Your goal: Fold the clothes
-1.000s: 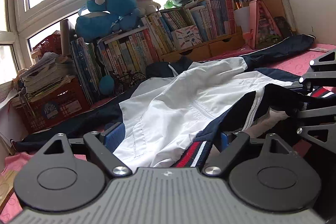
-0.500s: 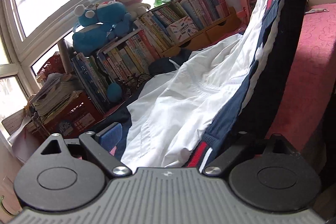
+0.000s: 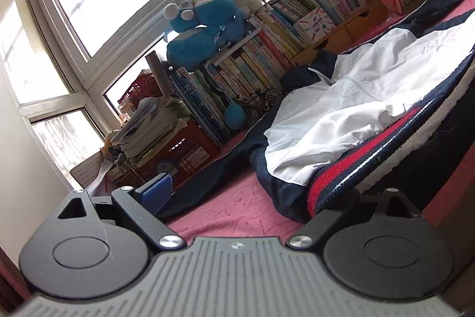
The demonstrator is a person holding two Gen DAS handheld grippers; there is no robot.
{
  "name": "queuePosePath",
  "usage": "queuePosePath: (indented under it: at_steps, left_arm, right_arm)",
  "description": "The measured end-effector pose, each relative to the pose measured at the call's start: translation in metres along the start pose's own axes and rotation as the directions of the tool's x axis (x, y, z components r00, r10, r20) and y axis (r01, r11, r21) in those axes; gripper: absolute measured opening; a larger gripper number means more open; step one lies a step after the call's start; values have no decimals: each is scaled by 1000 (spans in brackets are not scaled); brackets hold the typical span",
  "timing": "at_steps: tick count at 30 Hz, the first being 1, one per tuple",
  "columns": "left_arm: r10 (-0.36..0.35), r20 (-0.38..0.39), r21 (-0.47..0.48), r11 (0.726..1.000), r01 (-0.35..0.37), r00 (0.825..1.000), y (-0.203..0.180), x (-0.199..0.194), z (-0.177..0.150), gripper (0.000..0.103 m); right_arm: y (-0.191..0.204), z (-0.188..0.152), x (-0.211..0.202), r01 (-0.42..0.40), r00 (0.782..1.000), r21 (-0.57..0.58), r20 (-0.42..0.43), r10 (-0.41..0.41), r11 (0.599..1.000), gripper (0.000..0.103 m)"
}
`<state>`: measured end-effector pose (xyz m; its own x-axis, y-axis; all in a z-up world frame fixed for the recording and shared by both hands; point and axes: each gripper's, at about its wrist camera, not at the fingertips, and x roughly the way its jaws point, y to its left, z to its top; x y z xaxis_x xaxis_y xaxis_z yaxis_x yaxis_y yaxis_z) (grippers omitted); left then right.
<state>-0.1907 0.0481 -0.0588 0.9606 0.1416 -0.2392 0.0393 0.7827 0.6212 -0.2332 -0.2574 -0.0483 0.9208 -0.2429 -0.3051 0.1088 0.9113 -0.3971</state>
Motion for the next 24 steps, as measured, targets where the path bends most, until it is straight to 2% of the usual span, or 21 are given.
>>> queuePosePath:
  at_steps: [4,7,9,11,13,15,17,19,21,22,23,24]
  left_arm:
    - [-49,-52,4,999,49,997,-9,-1,-10,94]
    - [-108,-64,-28,994,107,992,-2,-4,-8,95]
    - [-180,-93,-59,983,175,979,2,-1,-9,96]
    - [-243,-120,-85,969,234,963,2,4,-15,95]
    - [-324,-123,-105,944,312,938,5,4,-18,95]
    - [-410,-114,-121,910,397,905,10,1,-20,92]
    - [-493,-105,-136,867,479,863,14,-1,-22,92]
    - [-572,-94,-150,817,557,815,19,-3,-24,92]
    - [-646,-81,-162,760,629,759,24,-5,-26,92]
    - [-681,-75,-168,729,664,729,26,-6,-27,92]
    - [-710,-60,-190,698,690,702,33,-7,-27,92]
    - [-726,-29,-239,673,700,687,45,-6,-25,92]
  right_arm:
    - [5,-12,-7,2,1000,-40,-20,-3,999,30]
    - [-3,-8,-17,11,1000,-23,28,-10,1000,30]
    - [-7,-8,-18,16,999,-13,39,-16,1000,37]
    - [-9,-13,-11,-2,1000,-14,15,3,1000,40]
    - [-2,-25,-2,-53,997,-36,-50,51,998,41]
    - [7,-35,3,-127,987,-74,-105,119,989,41]
    - [15,-43,-2,-193,977,-134,-113,179,972,41]
    - [14,-45,-8,-248,965,-173,-124,229,953,49]
    - [3,-45,-10,-337,933,-153,-186,308,929,64]
    - [-5,-44,-11,-401,899,-112,-241,366,909,68]
    - [-15,-44,-10,-471,847,-47,-304,436,881,77]
    - [-27,-43,-9,-536,781,38,-358,512,843,81]
